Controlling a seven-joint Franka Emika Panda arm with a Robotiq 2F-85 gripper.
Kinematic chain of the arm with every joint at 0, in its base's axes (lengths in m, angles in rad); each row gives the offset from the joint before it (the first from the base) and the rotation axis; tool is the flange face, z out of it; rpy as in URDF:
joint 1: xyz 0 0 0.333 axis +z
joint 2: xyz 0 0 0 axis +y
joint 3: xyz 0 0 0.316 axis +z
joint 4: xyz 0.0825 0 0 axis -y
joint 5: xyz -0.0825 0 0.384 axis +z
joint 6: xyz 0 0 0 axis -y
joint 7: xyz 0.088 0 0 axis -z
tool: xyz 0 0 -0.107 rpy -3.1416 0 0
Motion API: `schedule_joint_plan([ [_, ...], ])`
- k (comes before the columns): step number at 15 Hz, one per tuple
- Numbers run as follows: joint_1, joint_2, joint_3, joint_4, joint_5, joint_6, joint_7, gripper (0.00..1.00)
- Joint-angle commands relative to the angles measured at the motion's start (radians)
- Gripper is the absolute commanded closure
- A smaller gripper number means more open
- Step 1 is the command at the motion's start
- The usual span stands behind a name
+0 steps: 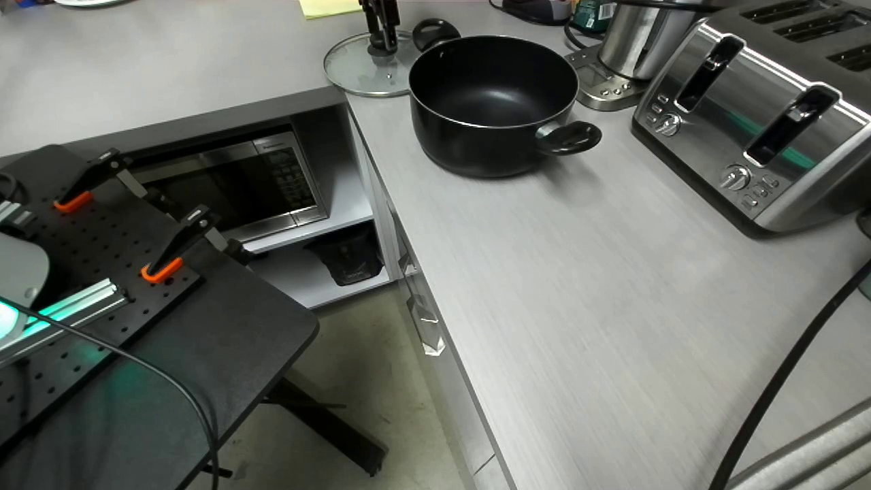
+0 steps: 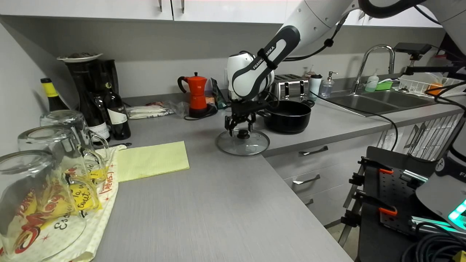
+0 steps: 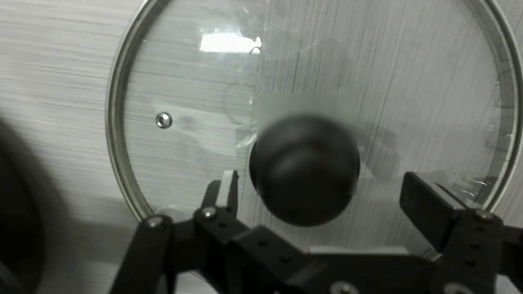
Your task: Put the lid on the pot
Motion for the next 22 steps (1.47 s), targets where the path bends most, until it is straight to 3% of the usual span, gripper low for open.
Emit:
schedule_joint_plan([
  [1,0.021,0.023,-0.020,0.037,0.023,-0.031,-0.003,0.00],
  [6,0.021,0.017,-0.016,0.032,0.028,-0.041,-0.008,0.00],
  [7,0.021,0.016,-0.015,0.031,0.029,-0.040,-0.009,0.25],
  [9,0.021,0.015,-0.014,0.030,0.031,-0.040,-0.010,0.32],
  [13,0.021,0.013,-0.016,0.038,0.031,-0.043,-0.009,0.63],
  [18,0.020,-0.003,-0.012,0.032,0.043,-0.034,-0.016,0.75],
  [22,0.018,-0.091,0.005,-0.057,0.048,-0.004,-0.051,0.75],
])
